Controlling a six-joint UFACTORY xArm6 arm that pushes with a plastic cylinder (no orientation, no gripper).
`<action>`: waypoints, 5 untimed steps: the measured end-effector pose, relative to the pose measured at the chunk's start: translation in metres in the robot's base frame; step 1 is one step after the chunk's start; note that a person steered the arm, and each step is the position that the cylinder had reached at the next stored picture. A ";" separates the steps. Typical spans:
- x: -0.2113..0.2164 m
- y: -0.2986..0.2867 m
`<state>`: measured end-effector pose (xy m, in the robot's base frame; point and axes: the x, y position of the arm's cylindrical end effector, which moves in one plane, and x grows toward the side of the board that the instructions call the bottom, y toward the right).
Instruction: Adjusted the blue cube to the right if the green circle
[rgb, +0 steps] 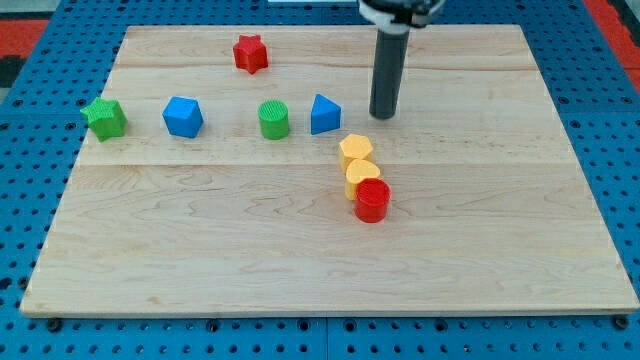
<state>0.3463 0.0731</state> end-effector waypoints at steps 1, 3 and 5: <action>-0.003 -0.032; 0.017 -0.047; 0.018 -0.078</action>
<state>0.3639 -0.0051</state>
